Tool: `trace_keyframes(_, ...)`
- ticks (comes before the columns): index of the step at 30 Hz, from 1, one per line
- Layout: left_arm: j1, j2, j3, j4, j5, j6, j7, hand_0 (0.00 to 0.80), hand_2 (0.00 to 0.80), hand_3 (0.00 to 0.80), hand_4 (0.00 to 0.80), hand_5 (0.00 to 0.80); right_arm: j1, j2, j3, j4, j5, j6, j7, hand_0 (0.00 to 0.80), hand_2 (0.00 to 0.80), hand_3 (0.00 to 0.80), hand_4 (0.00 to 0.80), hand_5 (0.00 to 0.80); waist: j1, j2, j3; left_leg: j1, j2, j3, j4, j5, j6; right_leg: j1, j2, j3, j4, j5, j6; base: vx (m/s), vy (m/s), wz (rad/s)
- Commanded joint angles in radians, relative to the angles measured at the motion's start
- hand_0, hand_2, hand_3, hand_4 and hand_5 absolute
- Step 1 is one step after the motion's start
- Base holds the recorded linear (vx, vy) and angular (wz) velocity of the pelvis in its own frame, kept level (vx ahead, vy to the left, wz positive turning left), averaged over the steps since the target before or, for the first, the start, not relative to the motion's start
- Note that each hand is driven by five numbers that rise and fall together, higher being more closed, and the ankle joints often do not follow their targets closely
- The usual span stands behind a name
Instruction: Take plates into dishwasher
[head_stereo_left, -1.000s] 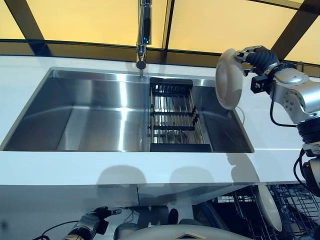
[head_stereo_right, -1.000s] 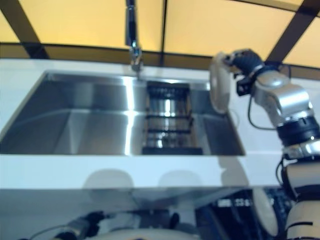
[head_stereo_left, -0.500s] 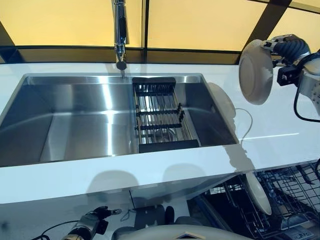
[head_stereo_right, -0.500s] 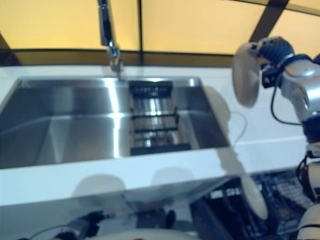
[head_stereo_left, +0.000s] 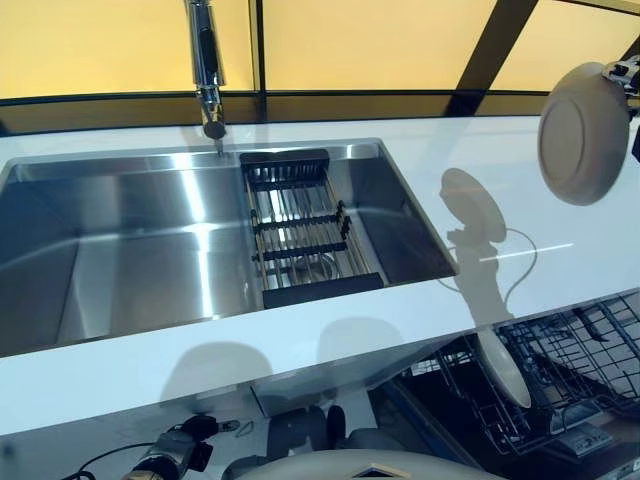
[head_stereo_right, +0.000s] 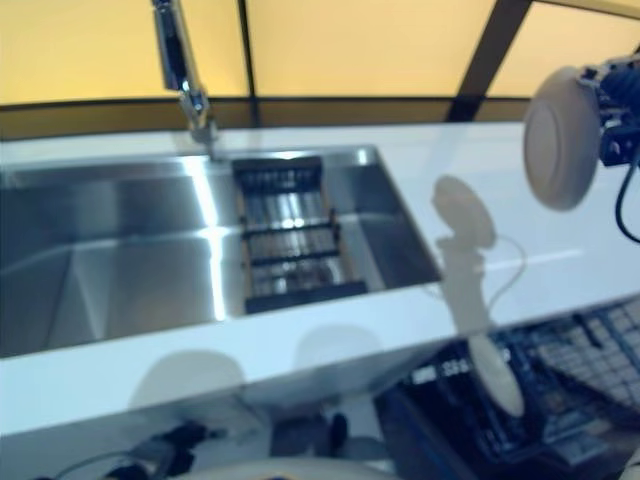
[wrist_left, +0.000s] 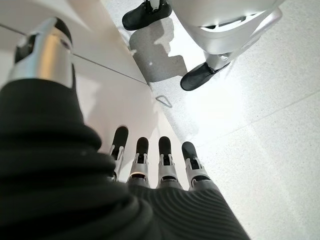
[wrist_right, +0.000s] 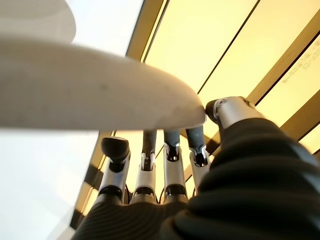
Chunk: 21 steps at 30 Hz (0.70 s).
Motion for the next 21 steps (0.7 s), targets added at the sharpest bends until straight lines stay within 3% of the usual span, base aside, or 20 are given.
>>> trace_keyframes(1, -0.036, 0.039, -0.026, 0.041, 0.065, -0.033, -0.002, 0.000, 0.000, 0.000, 0.000, 0.000, -0.012, -0.062, -0.067, 0.042, -0.064, -0.034, 0.040, 0.800, 0.800, 0.800, 0.800, 0.800, -0.006, 0.005, -0.022, -0.071, 0.010, -0.033, 0.024, -0.004, 0.039, 0.044, -0.038, 0.001, 0.098, -0.112, 0.109, -0.005, -0.013, -0.19)
trace_keyframes(21, -0.046, 0.059, -0.006, 0.044, 0.107, -0.042, -0.024, 0.000, 0.000, 0.000, 0.000, 0.000, 0.349, -0.081, -0.332, 0.036, -0.175, -0.038, 0.189, 0.800, 0.800, 0.800, 0.800, 0.800, -0.082, 0.024, -0.022, -0.067, 0.026, 0.025, 0.021, -0.006, 0.046, 0.007, -0.022, 0.043, 0.116, -0.107, 0.115, -0.005, -0.013, -0.09)
